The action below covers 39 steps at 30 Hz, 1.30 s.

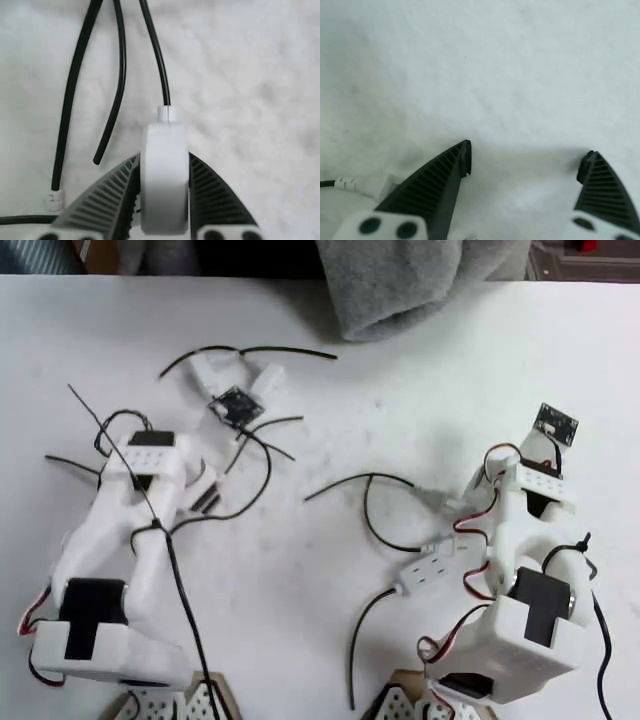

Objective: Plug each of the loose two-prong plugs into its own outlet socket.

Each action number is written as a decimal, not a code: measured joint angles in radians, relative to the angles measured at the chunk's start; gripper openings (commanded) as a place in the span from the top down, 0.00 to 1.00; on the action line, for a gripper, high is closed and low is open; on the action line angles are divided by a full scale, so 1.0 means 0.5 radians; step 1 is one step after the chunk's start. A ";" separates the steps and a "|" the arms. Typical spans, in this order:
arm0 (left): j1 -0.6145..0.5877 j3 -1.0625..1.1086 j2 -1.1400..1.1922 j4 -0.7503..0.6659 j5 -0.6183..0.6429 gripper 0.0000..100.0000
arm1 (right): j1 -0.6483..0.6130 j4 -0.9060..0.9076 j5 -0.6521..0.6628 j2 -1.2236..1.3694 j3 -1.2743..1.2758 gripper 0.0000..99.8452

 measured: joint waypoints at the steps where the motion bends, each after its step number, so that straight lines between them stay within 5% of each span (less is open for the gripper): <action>1: 0.000 0.000 0.000 0.003 0.000 0.88 | 0.000 -0.009 0.000 0.000 0.000 0.66; 7: 0.052 0.157 -0.172 0.003 0.153 0.85 | 0.000 -0.012 0.000 0.000 0.000 0.66; 16: 0.752 0.531 -0.420 -0.129 0.595 0.88 | 0.000 -0.012 0.028 0.000 0.000 0.66; 25: 0.743 0.549 -0.445 -0.138 0.654 0.77 | -0.003 -0.012 0.055 0.000 0.000 0.66; 39: 0.761 0.555 -0.577 -0.025 0.868 0.80 | -0.028 -0.012 0.055 0.000 0.000 0.66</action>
